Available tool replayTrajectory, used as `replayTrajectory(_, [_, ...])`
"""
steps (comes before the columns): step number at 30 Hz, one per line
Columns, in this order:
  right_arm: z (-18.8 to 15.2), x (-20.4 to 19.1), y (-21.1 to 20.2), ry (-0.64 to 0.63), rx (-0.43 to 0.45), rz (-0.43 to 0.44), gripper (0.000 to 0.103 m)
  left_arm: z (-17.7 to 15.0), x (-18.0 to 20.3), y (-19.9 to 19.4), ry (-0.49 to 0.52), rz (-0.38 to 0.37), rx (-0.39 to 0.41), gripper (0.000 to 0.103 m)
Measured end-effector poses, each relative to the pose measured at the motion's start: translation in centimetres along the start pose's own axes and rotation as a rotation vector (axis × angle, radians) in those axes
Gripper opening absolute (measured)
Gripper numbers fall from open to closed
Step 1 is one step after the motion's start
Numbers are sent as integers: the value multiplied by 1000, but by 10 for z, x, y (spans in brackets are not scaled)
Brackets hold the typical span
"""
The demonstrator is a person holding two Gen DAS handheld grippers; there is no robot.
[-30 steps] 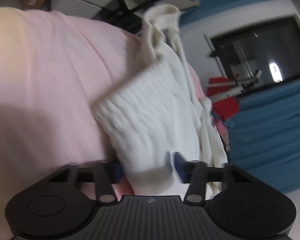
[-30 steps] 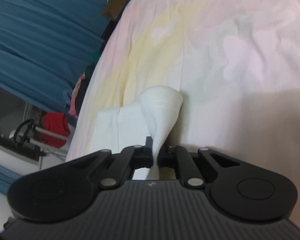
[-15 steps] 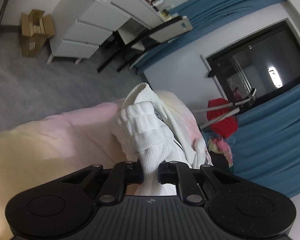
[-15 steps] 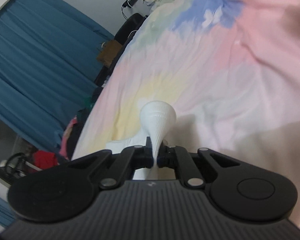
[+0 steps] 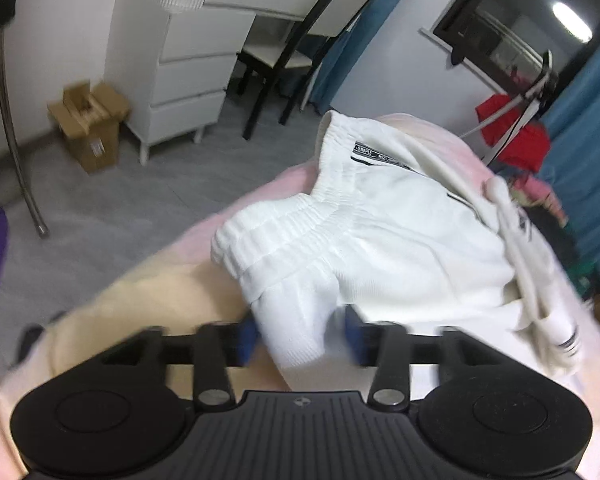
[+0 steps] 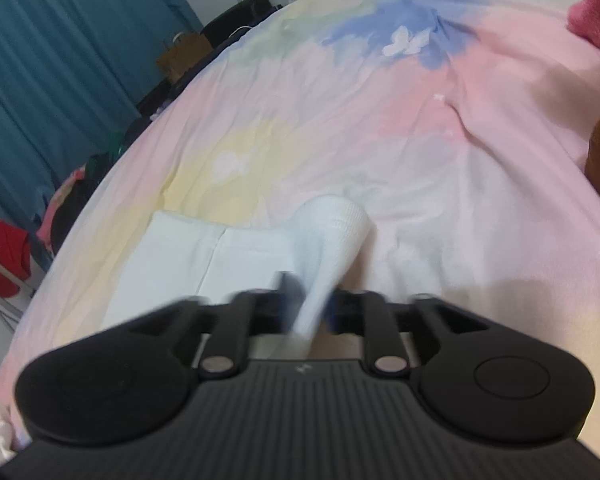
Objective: Fold clothes
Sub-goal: 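Lay the sweatpants down and open both grippers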
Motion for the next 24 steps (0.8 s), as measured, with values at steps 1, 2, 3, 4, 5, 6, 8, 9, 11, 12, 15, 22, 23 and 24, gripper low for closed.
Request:
replayTrajectory(1, [1, -6, -7, -17, 19, 7, 68, 1, 3, -6, 22, 24, 20, 83])
replayTrajectory(2, [2, -13, -15, -38, 47, 21, 76, 3, 6, -12, 37, 44, 45, 84])
replayTrajectory(3, [2, -20, -23, -58, 73, 36, 76, 5, 10, -18, 51, 57, 61, 85])
replayTrajectory(4, [3, -30, -34, -82, 88, 60, 76, 7, 14, -23, 66, 68, 76, 88])
replayTrajectory(5, [2, -40, -45, -109, 104, 88, 76, 9, 20, -28, 83, 79, 92, 91])
replayTrajectory(6, [0, -49, -57, -130, 119, 115, 76, 10, 26, -33, 101, 91, 108, 92])
replayTrajectory(8, [-8, -72, -78, -190, 134, 188, 76, 14, 42, -45, 147, 110, 149, 96])
replayTrajectory(9, [-13, -84, -89, -226, 137, 228, 76, 15, 53, -52, 176, 115, 176, 96])
replayTrajectory(11, [-25, -108, -111, -297, 139, 307, 76, 18, 80, -61, 224, 103, 219, 97])
replayTrajectory(12, [-34, -119, -121, -331, 128, 350, 76, 19, 94, -66, 248, 95, 239, 97])
replayTrajectory(15, [-65, -147, -150, -425, 64, 487, 76, 19, 142, -79, 321, 51, 297, 97])
replayTrajectory(22, [-119, -180, -200, -548, -72, 725, 76, 3, 248, -97, 463, -74, 358, 97])
replayTrajectory(23, [-125, -182, -204, -559, -87, 748, 76, -1, 260, -97, 478, -81, 364, 97])
replayTrajectory(24, [-128, -184, -207, -570, -96, 765, 76, -4, 269, -95, 490, -87, 368, 97])
Point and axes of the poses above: each gripper's, at about its wrist camera, not at the fingertips, and y roughly the way its jaws point, x to its right, z to its top, the point moved 6 cm from there along y, roughly the way its jaws point, and after that the axes turned 11 degrees about y, right-handed, at the moved point
